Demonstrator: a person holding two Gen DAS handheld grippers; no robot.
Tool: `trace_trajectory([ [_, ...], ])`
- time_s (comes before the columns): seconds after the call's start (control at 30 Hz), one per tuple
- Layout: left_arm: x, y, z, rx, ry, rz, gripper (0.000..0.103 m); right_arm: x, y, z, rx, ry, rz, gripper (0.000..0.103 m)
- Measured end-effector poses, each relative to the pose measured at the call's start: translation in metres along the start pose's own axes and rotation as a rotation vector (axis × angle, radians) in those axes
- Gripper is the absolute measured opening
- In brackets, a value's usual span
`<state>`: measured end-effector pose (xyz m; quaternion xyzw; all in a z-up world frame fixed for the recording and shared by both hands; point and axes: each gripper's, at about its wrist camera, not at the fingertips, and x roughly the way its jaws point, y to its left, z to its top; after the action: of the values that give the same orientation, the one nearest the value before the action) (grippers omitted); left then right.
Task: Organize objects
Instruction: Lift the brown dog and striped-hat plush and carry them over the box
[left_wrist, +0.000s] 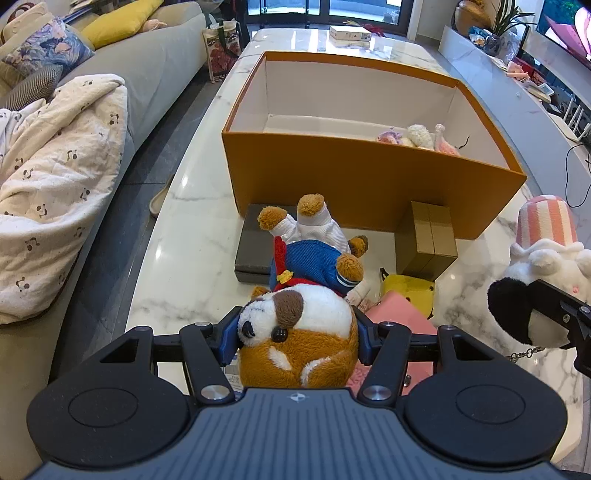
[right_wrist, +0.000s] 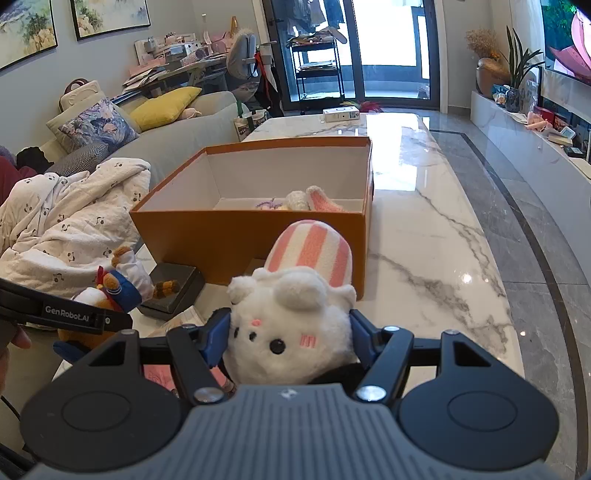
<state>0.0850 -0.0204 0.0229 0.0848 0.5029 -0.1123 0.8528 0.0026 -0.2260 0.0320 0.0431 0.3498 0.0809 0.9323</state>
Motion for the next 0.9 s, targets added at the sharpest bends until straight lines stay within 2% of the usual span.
trace_trajectory([
  [0.9,0.000,-0.019,0.013,-0.007,-0.044,-0.006,0.068,-0.004,0.004,0.006,-0.005,-0.017,0.000,0.068],
])
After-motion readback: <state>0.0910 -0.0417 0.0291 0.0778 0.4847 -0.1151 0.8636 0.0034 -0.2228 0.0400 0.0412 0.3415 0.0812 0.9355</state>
